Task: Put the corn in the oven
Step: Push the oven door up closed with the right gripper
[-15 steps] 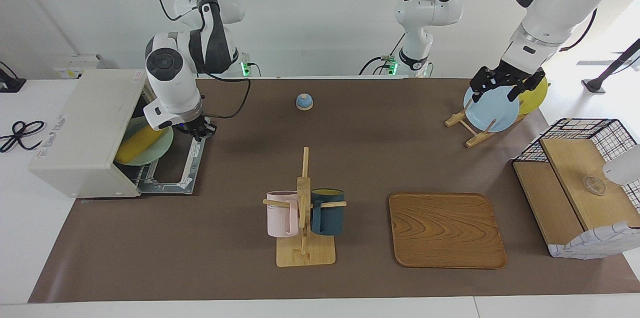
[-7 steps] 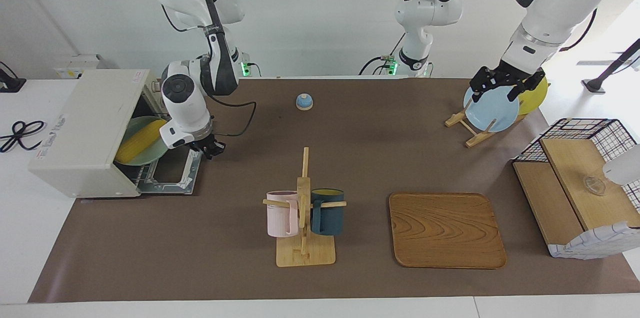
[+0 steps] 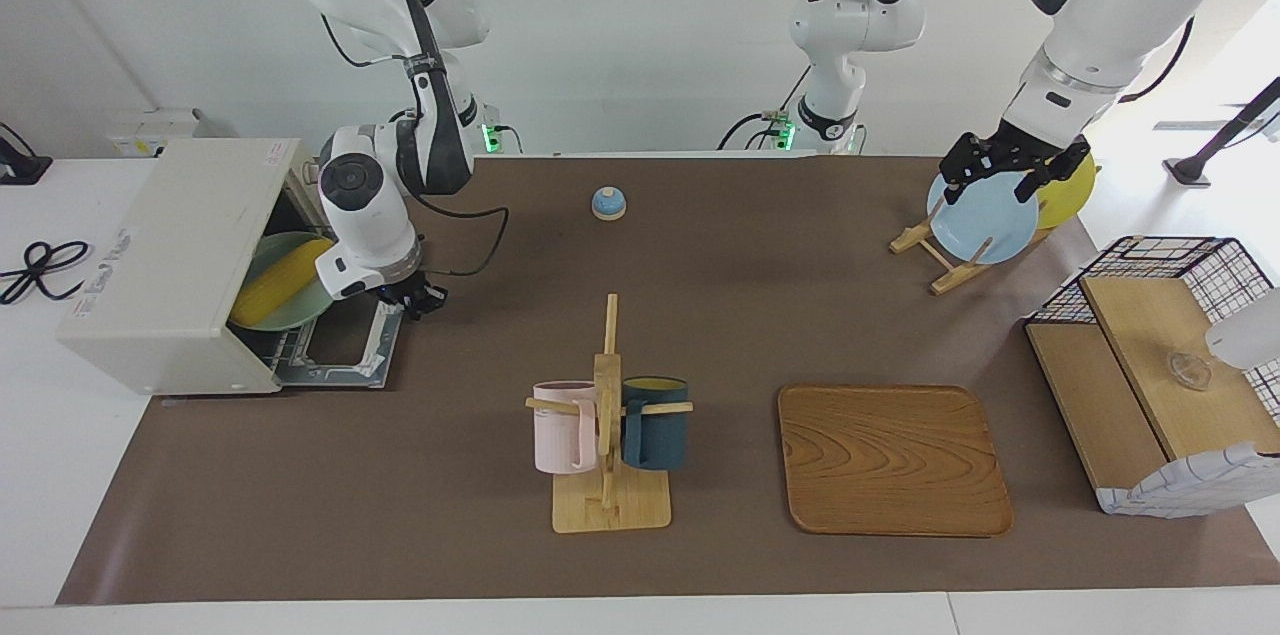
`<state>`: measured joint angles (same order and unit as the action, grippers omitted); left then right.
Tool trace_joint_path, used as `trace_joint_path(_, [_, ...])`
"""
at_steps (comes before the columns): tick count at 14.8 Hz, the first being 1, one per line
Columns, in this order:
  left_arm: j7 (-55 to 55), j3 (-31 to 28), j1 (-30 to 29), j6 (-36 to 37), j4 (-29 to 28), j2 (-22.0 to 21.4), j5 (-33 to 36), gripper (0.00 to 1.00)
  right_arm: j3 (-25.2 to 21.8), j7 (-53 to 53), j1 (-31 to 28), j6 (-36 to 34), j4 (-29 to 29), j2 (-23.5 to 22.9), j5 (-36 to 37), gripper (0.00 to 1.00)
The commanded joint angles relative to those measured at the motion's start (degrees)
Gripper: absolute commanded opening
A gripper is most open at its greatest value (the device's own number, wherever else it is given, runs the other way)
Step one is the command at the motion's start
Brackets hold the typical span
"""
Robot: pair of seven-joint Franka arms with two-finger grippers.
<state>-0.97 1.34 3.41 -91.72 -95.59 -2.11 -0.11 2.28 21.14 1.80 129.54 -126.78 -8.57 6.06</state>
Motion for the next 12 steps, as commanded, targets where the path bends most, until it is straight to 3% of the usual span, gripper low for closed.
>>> trace_joint_path(1, [0.62,0.50,-0.60,-0.57,-0.48,-0.79,1.33,1.00,0.36,-0.04,-0.74,0.89,-1.62,0.84,-0.34,0.00])
trace_joint_path(5, [0.53,0.50,-0.60,-0.57,-0.48,-0.70,1.33,1.00,0.18,0.04,-0.74,0.11,-1.62,1.01,0.88,0.00])
trace_joint_path(12, [0.62,0.50,-0.60,-0.57,-0.48,-0.79,1.25,1.00,0.09,0.57,-1.62,-3.58,-0.66,1.10,10.45,0.00])
